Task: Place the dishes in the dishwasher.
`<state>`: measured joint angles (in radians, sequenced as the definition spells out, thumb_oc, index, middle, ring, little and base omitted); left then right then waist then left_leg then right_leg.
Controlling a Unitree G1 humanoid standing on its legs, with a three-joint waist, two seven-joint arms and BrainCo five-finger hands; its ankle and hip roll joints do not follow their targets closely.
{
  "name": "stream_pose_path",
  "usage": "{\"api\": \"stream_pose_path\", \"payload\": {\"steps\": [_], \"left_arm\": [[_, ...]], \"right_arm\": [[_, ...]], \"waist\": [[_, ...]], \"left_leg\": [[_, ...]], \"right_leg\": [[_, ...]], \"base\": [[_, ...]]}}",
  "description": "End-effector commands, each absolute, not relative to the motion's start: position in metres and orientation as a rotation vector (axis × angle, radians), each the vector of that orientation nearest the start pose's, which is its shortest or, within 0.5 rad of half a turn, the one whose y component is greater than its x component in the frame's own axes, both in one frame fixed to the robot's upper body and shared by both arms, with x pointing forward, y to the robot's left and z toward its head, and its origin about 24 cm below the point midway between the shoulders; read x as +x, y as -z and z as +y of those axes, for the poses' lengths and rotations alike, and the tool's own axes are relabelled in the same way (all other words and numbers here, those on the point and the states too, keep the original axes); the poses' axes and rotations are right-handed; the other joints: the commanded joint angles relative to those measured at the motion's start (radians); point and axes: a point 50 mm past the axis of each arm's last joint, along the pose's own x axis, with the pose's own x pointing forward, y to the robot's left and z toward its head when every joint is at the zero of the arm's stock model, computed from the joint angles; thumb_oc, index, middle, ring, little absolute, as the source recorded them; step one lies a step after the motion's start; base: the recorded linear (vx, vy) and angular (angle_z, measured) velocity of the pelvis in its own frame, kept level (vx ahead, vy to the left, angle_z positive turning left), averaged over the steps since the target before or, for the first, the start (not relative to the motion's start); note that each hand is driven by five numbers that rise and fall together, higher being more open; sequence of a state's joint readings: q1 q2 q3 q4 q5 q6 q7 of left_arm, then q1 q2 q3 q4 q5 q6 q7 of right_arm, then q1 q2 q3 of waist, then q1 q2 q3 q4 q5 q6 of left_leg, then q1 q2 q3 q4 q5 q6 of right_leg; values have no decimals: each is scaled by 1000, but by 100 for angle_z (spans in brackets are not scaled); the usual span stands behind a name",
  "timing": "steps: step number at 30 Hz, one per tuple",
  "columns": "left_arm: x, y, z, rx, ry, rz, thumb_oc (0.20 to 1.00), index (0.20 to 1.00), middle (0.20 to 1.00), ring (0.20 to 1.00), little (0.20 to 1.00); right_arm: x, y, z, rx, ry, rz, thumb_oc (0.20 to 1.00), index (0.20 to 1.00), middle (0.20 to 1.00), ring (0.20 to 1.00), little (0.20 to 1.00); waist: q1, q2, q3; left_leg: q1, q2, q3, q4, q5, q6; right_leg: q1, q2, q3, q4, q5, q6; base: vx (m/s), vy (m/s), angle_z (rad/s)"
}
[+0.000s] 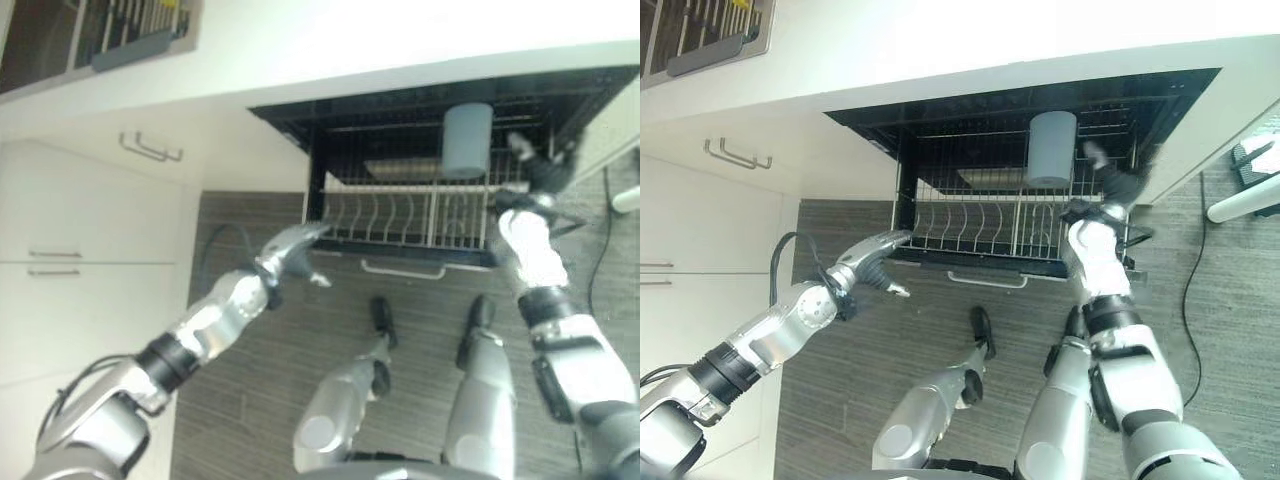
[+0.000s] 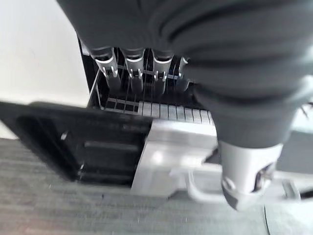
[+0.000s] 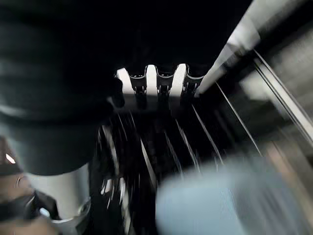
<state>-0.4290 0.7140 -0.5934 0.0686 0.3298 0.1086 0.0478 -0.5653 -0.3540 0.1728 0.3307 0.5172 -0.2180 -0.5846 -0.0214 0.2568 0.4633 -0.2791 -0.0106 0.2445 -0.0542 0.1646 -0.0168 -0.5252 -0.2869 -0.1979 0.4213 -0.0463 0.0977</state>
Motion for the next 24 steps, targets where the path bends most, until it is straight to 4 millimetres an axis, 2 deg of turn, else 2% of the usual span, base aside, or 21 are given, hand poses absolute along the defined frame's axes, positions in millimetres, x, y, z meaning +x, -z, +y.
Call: {"api": "stream_pose_path", "payload": {"steps": [1, 2, 3, 4, 5, 11, 12, 15, 16, 18, 19, 20, 21, 22, 24], "left_arm": [[301, -104, 165, 1097, 227, -250, 1000, 1000, 1000, 1000, 1000], [298, -100, 170, 1092, 200, -241, 1000, 1000, 1000, 1000, 1000], [291, -90, 179, 1087, 133, -219, 1000, 1000, 1000, 1000, 1000], [289, -87, 182, 1084, 108, -213, 1000, 1000, 1000, 1000, 1000], [286, -82, 186, 1075, 57, -201, 1000, 1000, 1000, 1000, 1000], [283, -78, 196, 973, -88, -218, 1000, 1000, 1000, 1000, 1000], [283, -78, 197, 953, -111, -220, 1000, 1000, 1000, 1000, 1000], [280, -76, 199, 939, -139, -227, 1000, 1000, 1000, 1000, 1000], [277, -73, 200, 906, -150, -224, 1000, 1000, 1000, 1000, 1000], [273, -69, 202, 799, -162, -208, 1000, 1000, 1000, 1000, 1000], [271, -68, 201, 709, -153, -204, 1000, 1000, 1000, 1000, 1000], [269, -67, 199, 645, -132, -206, 1000, 1000, 1000, 1000, 1000], [265, -66, 194, 547, -92, -223, 1000, 1000, 1000, 1000, 1000], [260, -71, 192, 426, -85, -260, 1000, 1000, 1000, 1000, 1000], [252, -83, 187, 306, -47, -367, 1000, 1000, 1000, 1000, 1000]], "right_arm": [[322, -139, -198, 257, 241, -388, 1000, 1000, 1000, 1000, 1000], [311, -131, -197, 269, 212, -380, 1000, 1000, 1000, 1000, 1000], [288, -118, -200, 288, 159, -376, 1000, 1000, 1000, 1000, 1000], [281, -115, -201, 297, 142, -378, 1000, 1000, 1000, 1000, 1000], [272, -112, -202, 305, 112, -384, 1000, 1000, 1000, 1000, 1000], [266, -116, -195, 354, 24, -393, 1000, 1000, 1000, 1000, 1000], [266, -117, -192, 346, 9, -400, 1000, 1000, 1000, 1000, 1000], [265, -114, -187, 335, -19, -376, 1000, 1000, 1000, 1000, 1000], [264, -112, -182, 314, -72, -367, 1000, 1000, 1000, 1000, 1000], [262, -112, -175, 295, -179, -371, 1000, 1000, 1000, 1000, 1000], [260, -115, -172, 276, -221, -391, 1000, 1000, 1000, 1000, 1000], [258, -117, -172, 269, -239, -406, 1000, 1000, 1000, 1000, 1000], [256, -122, -175, 206, -246, -442, 1000, 1000, 1000, 1000, 1000], [257, -126, -181, 184, -252, -466, 1000, 1000, 1000, 1000, 1000], [257, -139, -194, 156, -217, -541, 1000, 1000, 1000, 1000, 1000]], "waist": [[-54, 58, 57], [-63, 45, 57], [-90, 0, 57], [-99, -16, 57], [-114, -49, 57], [-125, -136, 57], [-119, -152, 46], [-107, -175, 13], [-96, -191, -25], [-84, -197, -60], [-80, -202, -79], [-79, -212, -93], [-77, -241, -105], [-62, -252, -106], [-61, -247, -120]], "left_leg": [[44, 39, 43, 55, -107, -8], [49, 47, 50, 56, -105, -6], [82, 57, 59, 55, -113, -2], [94, 62, 64, 55, -114, -2], [118, 73, 73, 59, -119, -3], [212, 101, 85, 74, -140, -9], [228, 106, 83, 79, -147, -10], [251, 115, 75, 87, -157, -12], [278, 123, 66, 84, -163, -14], [301, 128, 59, 86, -168, -15], [305, 131, 57, 112, -184, -14], [302, 132, 69, 185, -224, -8], [276, 142, 77, 357, -305, 3], [228, 158, 16, 489, -305, -5], [245, 210, -15, 471, -275, -12]], "right_leg": [[82, 14, 43, -22, -50, 48], [88, 21, 43, -28, -43, 48], [123, 21, 35, -32, -48, 57], [138, 22, 31, -36, -47, 59], [168, 27, 24, -47, -46, 61], [297, 40, -8, -95, -42, 59], [326, 46, -14, -107, -43, 56], [373, 57, -24, -129, -46, 49], [422, 69, -36, -155, -53, 41], [461, 81, -47, -166, -65, 32], [475, 88, -49, -163, -78, 20], [486, 91, -56, -159, -85, 7], [506, 87, -55, -149, -97, -20], [520, 99, -34, -133, -112, -42], [508, 96, -9, -77, -134, -47]], "base": [[0, 0, 0], [-21, -65, -4], [-48, -91, -9], [-49, -143, -11], [-48, -117, -13], [-19, -102, -17], [34, -117, -9], [93, -133, 2], [179, -178, 5], [183, -195, 14], [129, -202, 21], [105, -178, 17], [86, -81, 39], [72, 148, 85], [25, 535, 52]]}}
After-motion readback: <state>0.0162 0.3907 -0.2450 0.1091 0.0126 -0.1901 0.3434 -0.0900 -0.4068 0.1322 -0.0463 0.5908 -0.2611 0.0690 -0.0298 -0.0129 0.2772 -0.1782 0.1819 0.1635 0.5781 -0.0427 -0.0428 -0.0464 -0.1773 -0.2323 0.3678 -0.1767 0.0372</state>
